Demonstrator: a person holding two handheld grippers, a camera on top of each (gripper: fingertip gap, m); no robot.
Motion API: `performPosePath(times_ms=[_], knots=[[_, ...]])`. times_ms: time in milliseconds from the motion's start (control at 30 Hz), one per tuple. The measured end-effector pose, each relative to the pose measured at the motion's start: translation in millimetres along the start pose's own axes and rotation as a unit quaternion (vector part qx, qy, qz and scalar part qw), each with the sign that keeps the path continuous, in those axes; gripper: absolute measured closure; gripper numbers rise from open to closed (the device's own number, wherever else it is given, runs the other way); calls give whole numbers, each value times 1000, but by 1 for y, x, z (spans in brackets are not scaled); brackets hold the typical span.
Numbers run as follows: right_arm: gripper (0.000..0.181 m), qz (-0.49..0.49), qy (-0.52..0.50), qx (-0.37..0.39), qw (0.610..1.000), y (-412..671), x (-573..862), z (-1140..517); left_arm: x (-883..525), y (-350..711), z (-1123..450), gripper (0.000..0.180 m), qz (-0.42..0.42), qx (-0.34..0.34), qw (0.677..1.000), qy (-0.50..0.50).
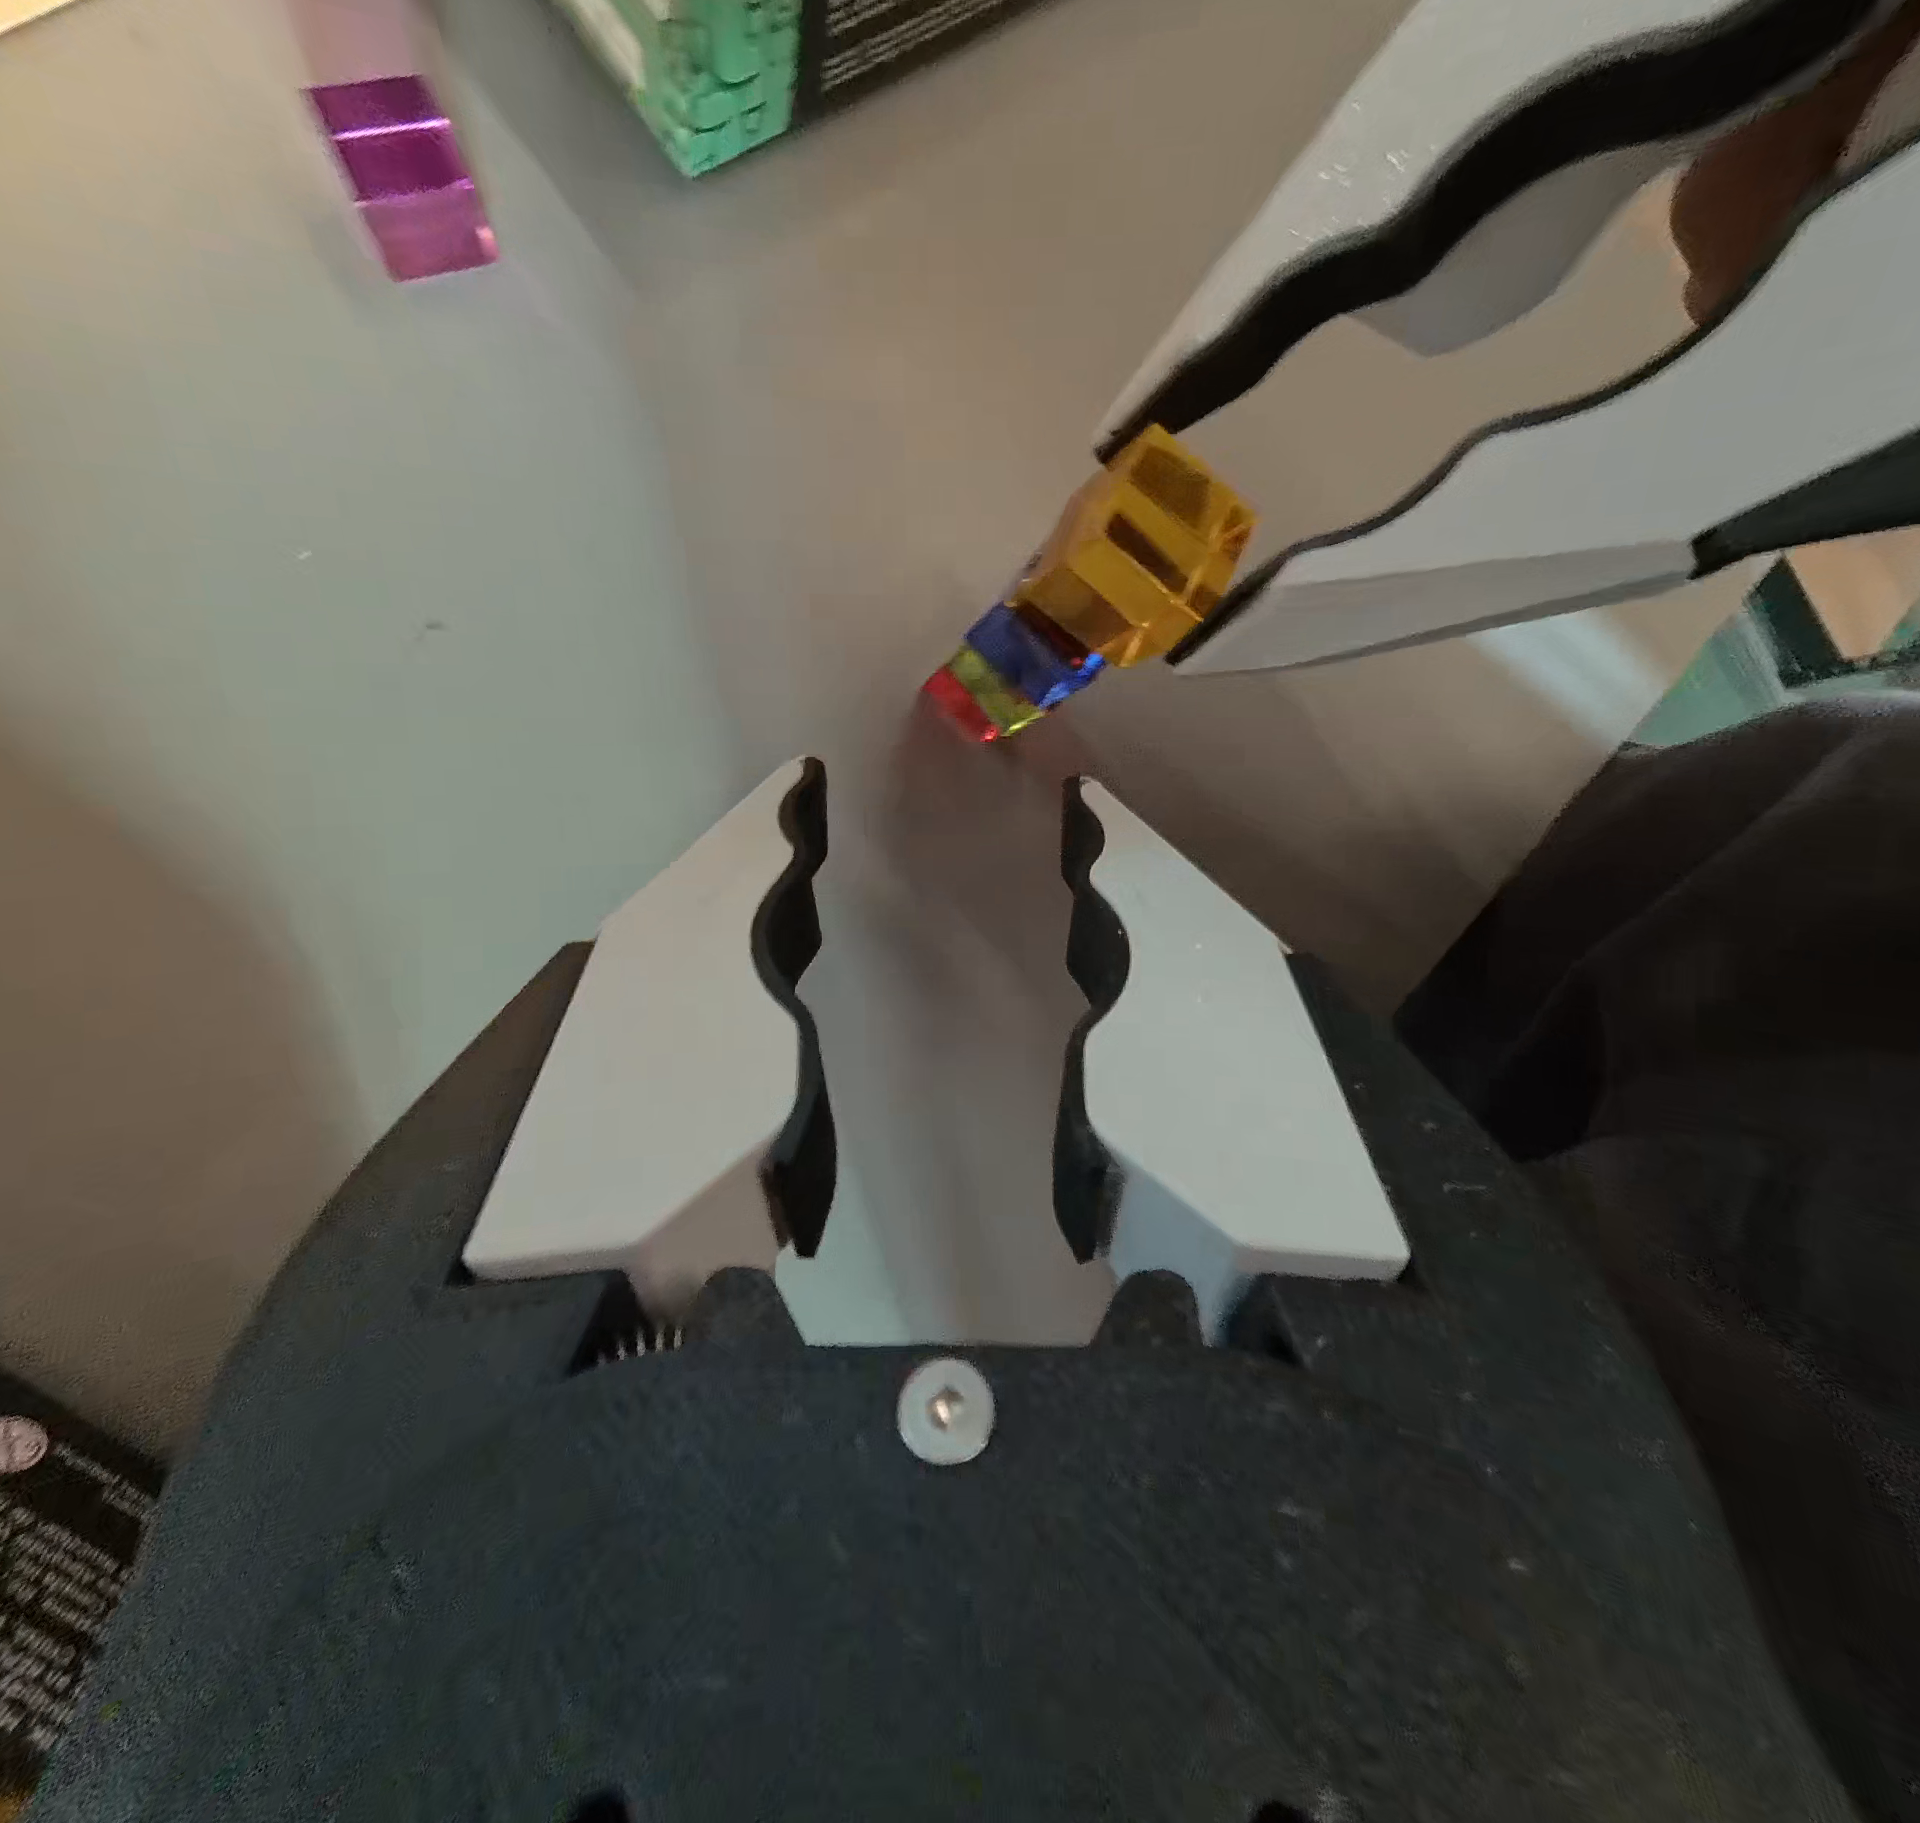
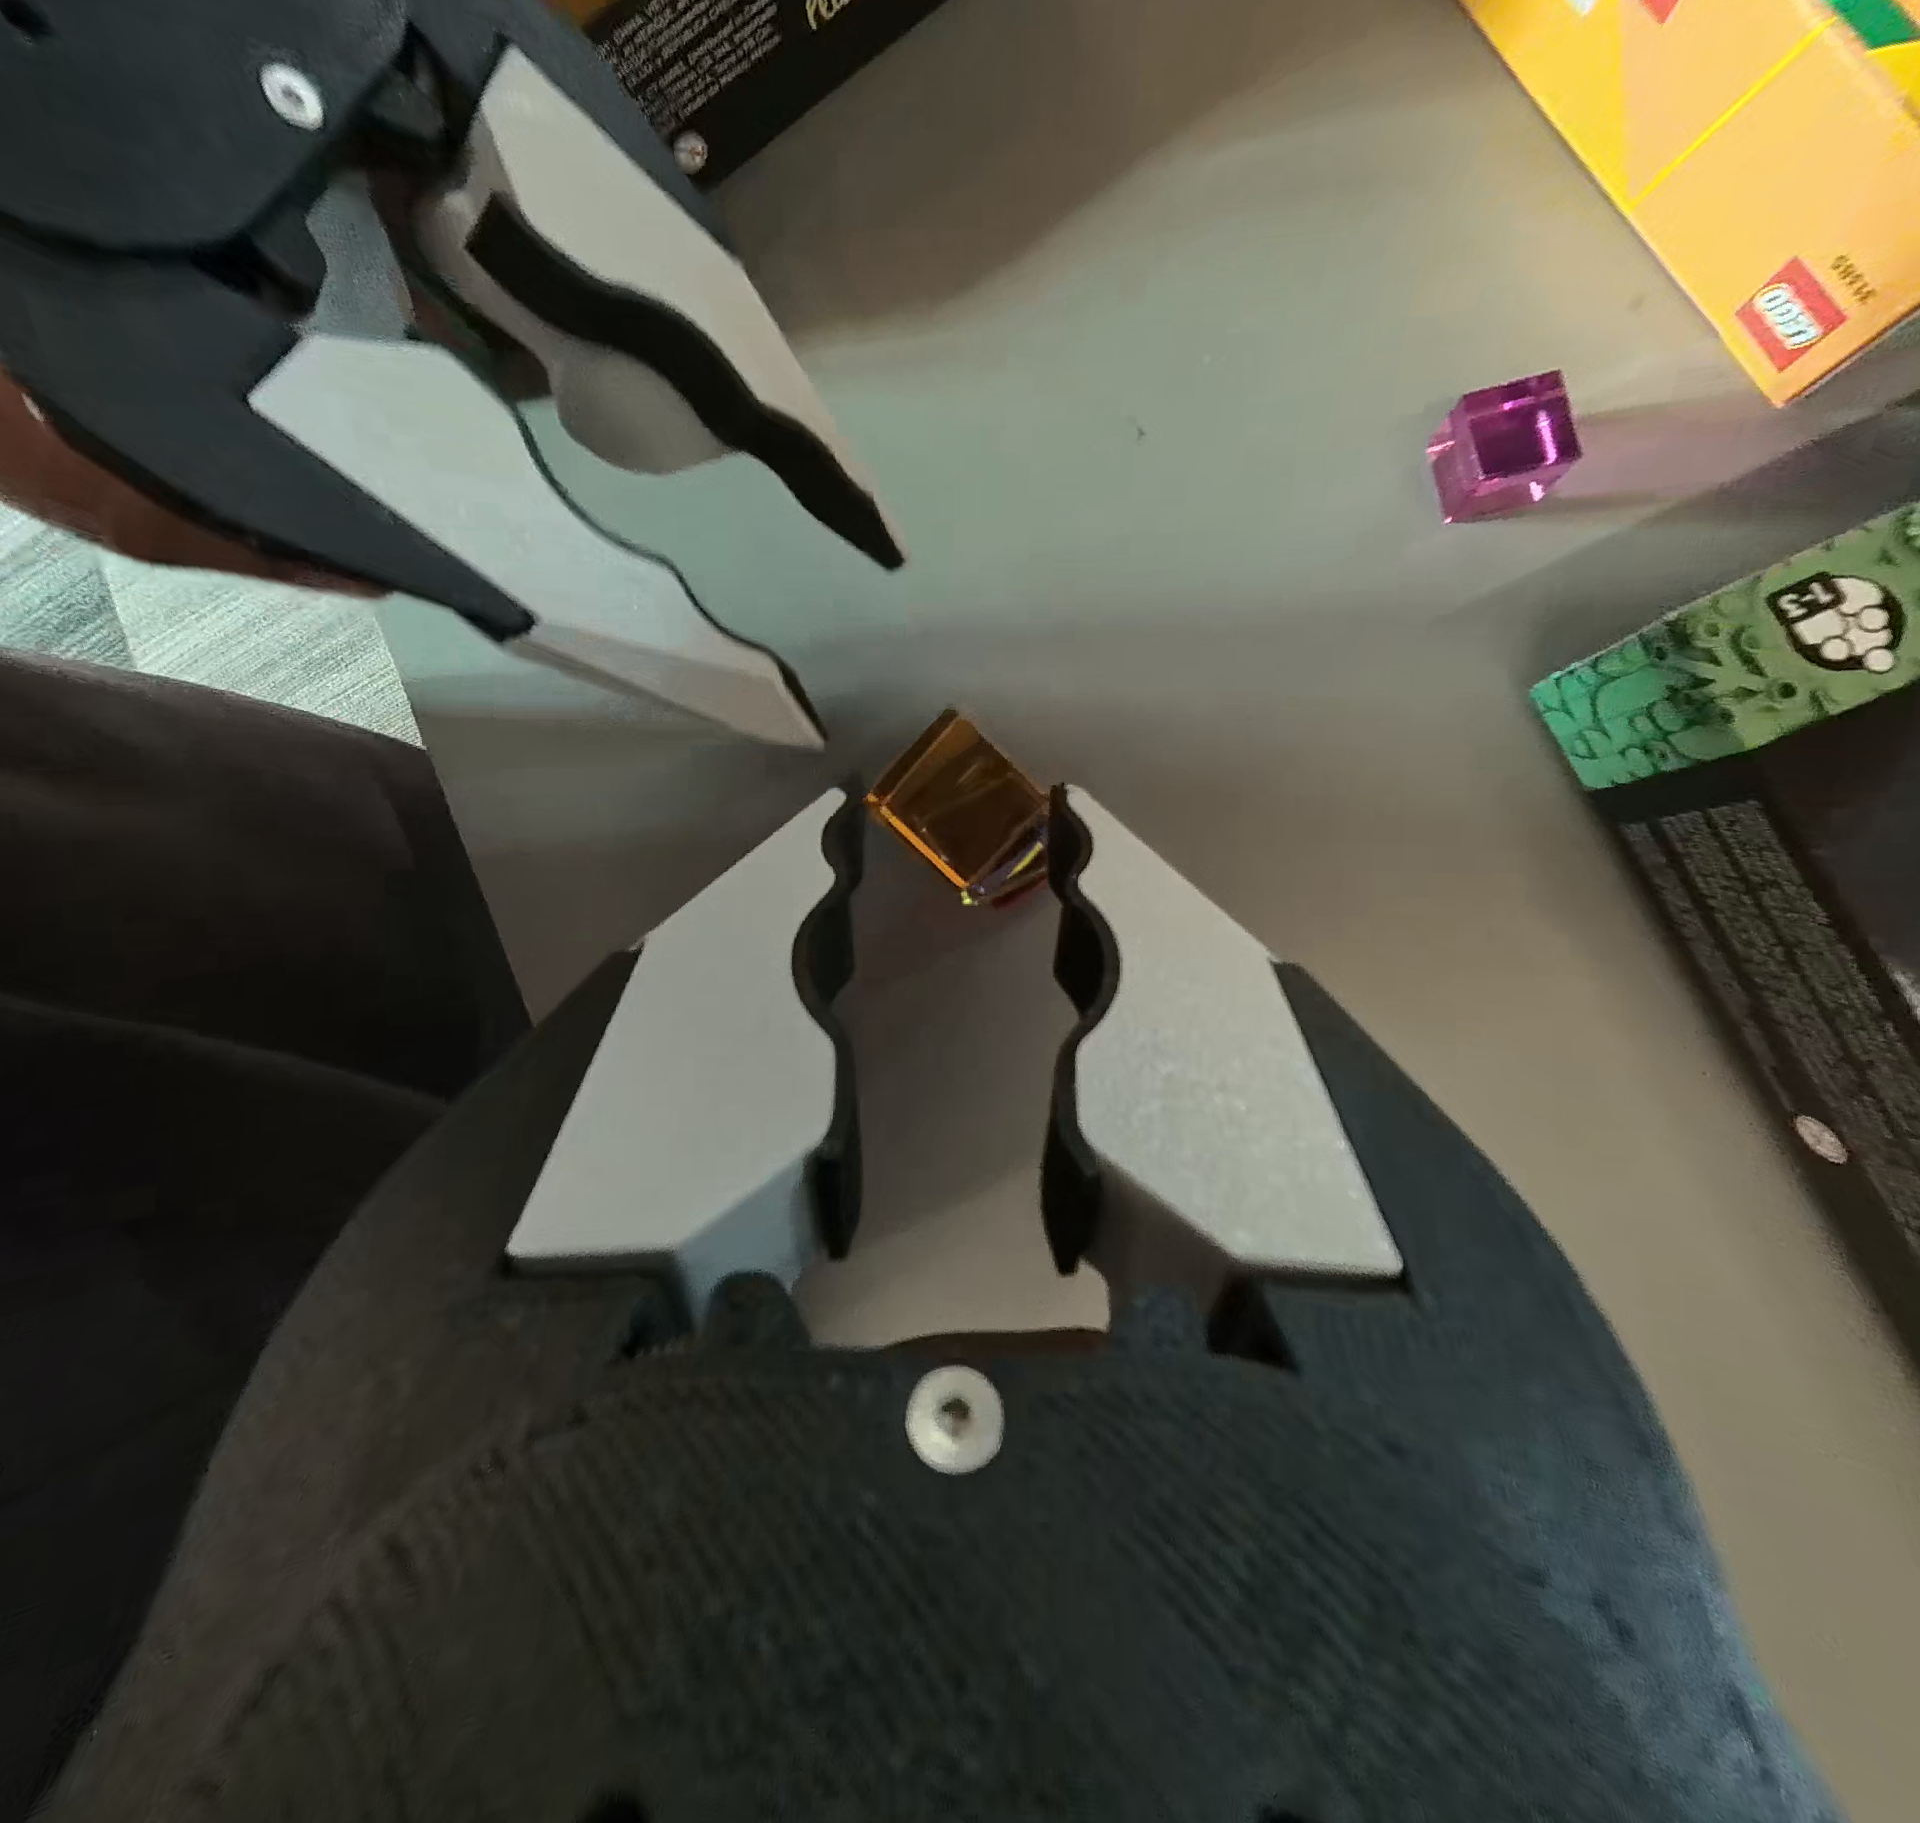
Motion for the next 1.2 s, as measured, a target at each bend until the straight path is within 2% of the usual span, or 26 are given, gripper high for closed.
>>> performPosePath(times_ms=[67, 167, 433, 633, 667, 700, 900, 1033, 1200], knots=[[136, -2, -6, -3, 1000, -1, 2, -1, -13, 1, 1, 137, 17, 5, 1000, 14], [130, -15, -7, 11, 1000, 0, 4, 9, -34, 17, -2, 137, 34, 21, 999, 32], [132, -88, -32, 5, 996, -35, 14, 48, -83, 86, -49, 136, 49, 34, 995, 82], [132, -163, -47, 12, 985, -62, 13, 69, -113, 106, -87, 135, 40, -7, 988, 148], [132, -174, -48, 14, 984, -65, 11, 70, -114, 107, -91, 138, 39, -12, 988, 147], [132, -183, -48, 15, 982, -68, 10, 71, -114, 108, -92, 155, 35, -15, 989, 141], [134, -198, -54, 16, 979, -76, 10, 73, -85, 124, -41, 157, 9, 39, 994, 102], [135, -194, -54, 19, 979, -74, 15, 70, -31, 121, 15, 157, -31, 68, 996, 39], [135, -188, -55, 25, 980, -66, 17, 66, 26, 85, 40, 157, -79, 38, 996, -23]])
Point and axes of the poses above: each gripper's, where its closed fingertips meet, z back along the fingers, y out of its top, x = y × z across the jaws, the point moved 2 cm from there along z, back along the fingers, and after that the axes turned 3 degrees about -x, right-handed, at the moved point
